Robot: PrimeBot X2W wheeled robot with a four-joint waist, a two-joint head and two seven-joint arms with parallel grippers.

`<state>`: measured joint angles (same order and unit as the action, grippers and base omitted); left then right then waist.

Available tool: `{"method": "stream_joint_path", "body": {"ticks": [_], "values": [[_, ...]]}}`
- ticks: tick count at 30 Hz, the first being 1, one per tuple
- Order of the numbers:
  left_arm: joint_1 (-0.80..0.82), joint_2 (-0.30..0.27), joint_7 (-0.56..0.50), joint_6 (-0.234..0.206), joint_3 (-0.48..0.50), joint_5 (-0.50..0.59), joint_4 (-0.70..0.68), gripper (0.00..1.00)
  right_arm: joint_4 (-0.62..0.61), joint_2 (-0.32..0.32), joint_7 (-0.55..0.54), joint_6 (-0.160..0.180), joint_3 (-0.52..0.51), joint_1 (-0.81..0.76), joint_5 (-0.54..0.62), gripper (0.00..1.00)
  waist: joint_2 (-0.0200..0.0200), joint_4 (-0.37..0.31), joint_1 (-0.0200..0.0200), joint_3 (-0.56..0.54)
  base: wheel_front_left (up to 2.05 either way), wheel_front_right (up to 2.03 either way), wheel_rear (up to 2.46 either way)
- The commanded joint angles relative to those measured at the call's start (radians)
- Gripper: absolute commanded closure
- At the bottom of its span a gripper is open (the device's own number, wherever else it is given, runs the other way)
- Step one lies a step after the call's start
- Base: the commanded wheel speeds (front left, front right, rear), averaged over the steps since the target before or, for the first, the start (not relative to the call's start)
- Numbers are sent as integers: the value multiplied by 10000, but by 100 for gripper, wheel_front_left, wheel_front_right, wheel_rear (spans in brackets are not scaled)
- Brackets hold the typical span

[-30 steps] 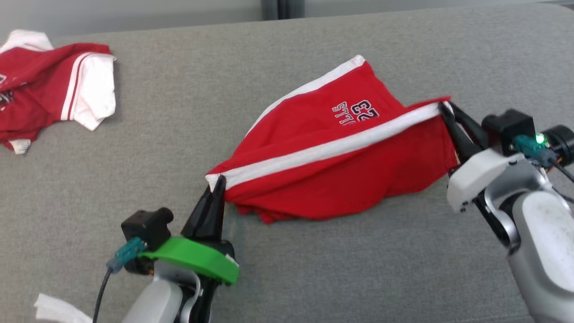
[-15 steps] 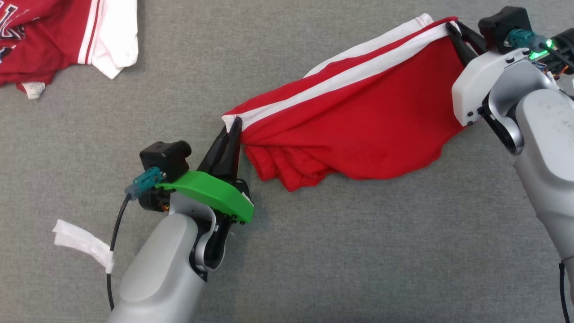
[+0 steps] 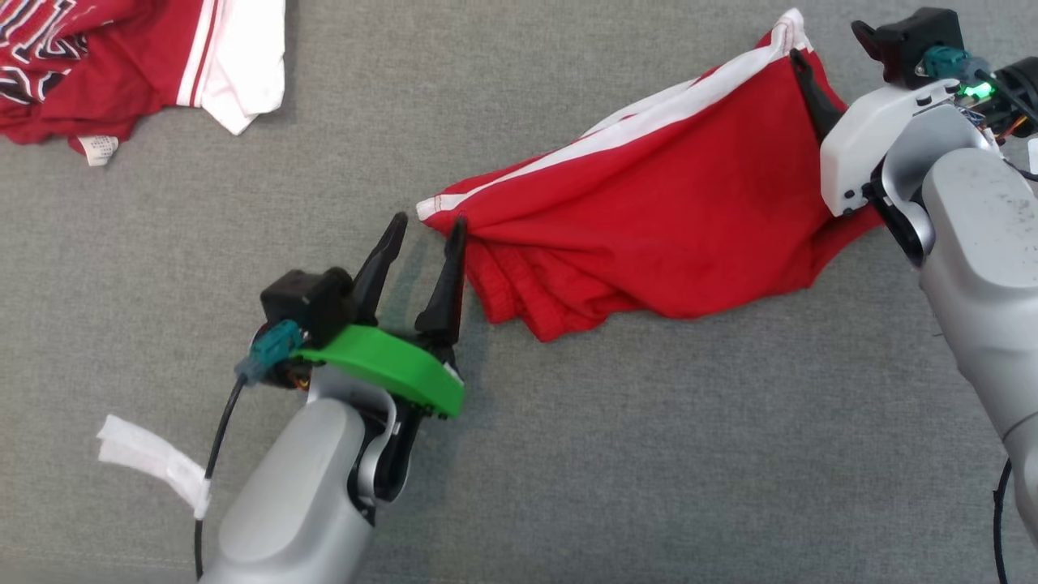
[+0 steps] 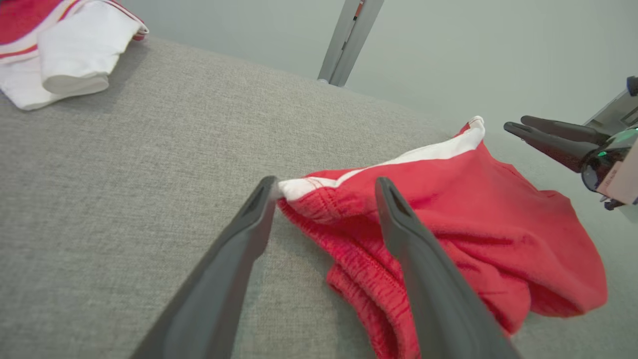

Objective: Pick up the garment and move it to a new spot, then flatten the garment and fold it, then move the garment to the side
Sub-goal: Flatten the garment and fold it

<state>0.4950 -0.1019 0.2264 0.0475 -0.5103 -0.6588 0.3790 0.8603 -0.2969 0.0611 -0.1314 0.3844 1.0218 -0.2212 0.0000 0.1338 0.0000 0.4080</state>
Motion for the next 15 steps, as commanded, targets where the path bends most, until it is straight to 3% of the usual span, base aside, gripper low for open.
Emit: {"method": "stream_joint_path", "body": {"ticks": [1,15], "values": [[-265,-178,95,-70,19,196,-91,0,175,-35,127,14,22,12,-144,0,0,-7,0,-261,0,0,0],[-2501,-828,393,-963,1089,801,-1300,0,1197,-391,245,14,255,-983,-1316,0,0,-16,0,-1203,0,0,0]]}}
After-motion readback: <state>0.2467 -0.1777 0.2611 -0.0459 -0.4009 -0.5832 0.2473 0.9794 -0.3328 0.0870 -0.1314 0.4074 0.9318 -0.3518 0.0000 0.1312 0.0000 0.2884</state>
